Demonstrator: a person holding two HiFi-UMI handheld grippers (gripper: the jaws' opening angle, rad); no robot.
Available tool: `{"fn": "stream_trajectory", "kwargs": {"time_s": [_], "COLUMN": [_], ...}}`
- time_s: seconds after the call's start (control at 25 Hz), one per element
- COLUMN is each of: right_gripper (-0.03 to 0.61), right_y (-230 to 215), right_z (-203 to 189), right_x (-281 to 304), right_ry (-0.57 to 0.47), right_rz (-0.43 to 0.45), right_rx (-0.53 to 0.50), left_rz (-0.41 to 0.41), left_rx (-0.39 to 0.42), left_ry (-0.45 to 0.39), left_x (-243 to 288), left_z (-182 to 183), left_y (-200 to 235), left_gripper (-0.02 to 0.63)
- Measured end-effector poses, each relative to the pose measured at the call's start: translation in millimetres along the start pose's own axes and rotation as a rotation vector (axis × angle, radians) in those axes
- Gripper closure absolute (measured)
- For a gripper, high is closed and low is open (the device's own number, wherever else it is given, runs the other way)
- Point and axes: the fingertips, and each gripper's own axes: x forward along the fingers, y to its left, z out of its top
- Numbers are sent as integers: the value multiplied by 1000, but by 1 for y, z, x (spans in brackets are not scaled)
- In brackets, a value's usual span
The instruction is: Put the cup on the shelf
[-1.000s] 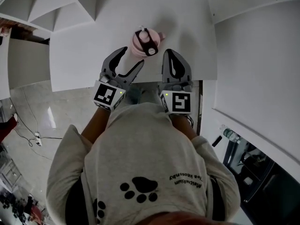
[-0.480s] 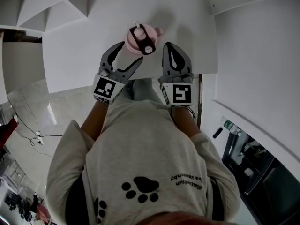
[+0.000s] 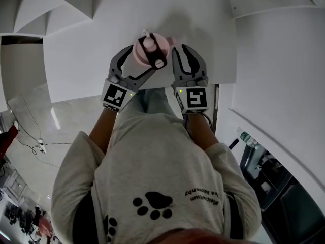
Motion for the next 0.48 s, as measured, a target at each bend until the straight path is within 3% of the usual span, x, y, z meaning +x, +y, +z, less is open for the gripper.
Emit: {"fn": "stream_trajectory", "kwargs": {"time_s": [0.24,0.48], "right_gripper": [402,396], "right_y": [-3,-1], "right_z": [-12,-15], "right_x": [18,33], "right_ry": [21,10], "right_rz": [35,61], "right_rx": [-21,-60], "left_rz": [-33,-48], "left_rx": [38,47], "left_ry": [18,38], "left_x": [11,18], "left_z": [-7,-21], "left_y": [-2,-3], "left_gripper": [193,190]}}
